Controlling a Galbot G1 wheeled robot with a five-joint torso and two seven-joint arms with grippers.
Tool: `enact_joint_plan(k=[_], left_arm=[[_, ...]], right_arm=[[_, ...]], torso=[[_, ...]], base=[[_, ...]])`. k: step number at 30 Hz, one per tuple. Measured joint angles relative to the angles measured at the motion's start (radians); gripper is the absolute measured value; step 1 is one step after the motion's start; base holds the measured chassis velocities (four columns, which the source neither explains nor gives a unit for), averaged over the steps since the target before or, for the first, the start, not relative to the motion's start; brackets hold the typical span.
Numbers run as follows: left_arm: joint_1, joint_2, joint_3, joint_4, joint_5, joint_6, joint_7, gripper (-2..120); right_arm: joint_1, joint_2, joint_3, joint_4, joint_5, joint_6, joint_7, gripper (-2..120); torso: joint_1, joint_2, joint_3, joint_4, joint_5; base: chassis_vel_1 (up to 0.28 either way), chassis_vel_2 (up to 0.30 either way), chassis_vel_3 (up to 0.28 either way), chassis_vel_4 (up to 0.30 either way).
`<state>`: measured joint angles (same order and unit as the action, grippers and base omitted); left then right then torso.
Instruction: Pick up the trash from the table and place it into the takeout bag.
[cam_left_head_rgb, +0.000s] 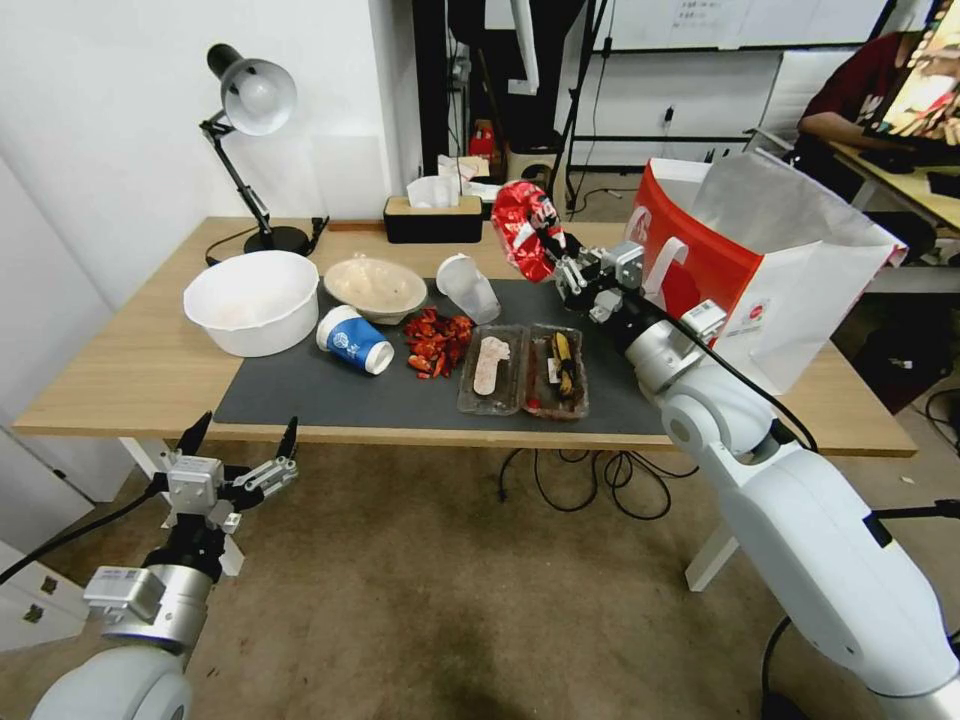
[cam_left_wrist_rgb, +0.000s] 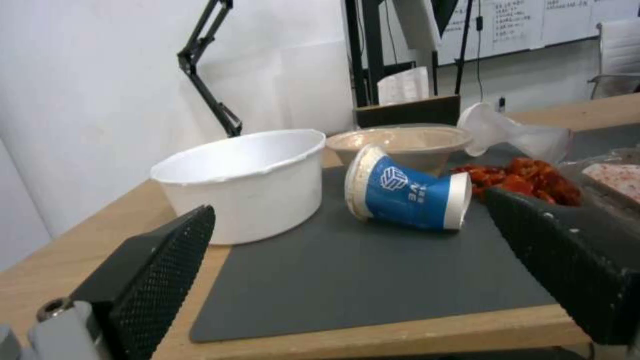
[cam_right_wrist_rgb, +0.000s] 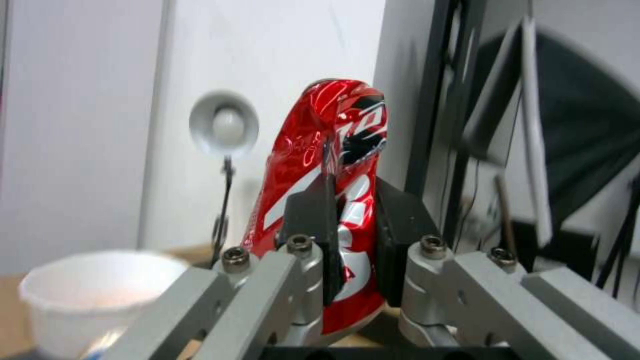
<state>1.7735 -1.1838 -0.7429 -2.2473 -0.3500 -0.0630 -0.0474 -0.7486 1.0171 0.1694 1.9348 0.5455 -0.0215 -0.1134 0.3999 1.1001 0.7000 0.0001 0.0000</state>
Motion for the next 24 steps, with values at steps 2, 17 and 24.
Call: enact_joint_plan(k=[2, 17, 24], left_arm=[[0.000, 0.000, 0.000, 0.000, 0.000, 0.000, 0.000, 100], [-0.004, 0.007, -0.002, -0.003, -0.002, 0.002, -0.004, 100], [-0.008, 0.003, 0.017, 0.004, -0.002, 0.003, -0.003, 100]], right_arm=[[0.002, -0.001, 0.003, 0.003, -0.002, 0.003, 0.002, 8], [0.089, -0.160, 0.260, -0.007, -0.042, -0.196, 0.366, 8], [0.062, -0.204, 0.292, -0.031, 0.042, -0.290, 0.384, 8]], torso=[[0.000, 0.000, 0.000, 0.0000, 0.0000], [0.000, 0.000, 0.000, -0.0004, 0.0002], [0.000, 0.000, 0.000, 0.0000, 0.0002]], base=[[0.000, 0.000, 0.000, 0.000], [0.000, 0.000, 0.000, 0.000], [0.000, 0.000, 0.000, 0.000]])
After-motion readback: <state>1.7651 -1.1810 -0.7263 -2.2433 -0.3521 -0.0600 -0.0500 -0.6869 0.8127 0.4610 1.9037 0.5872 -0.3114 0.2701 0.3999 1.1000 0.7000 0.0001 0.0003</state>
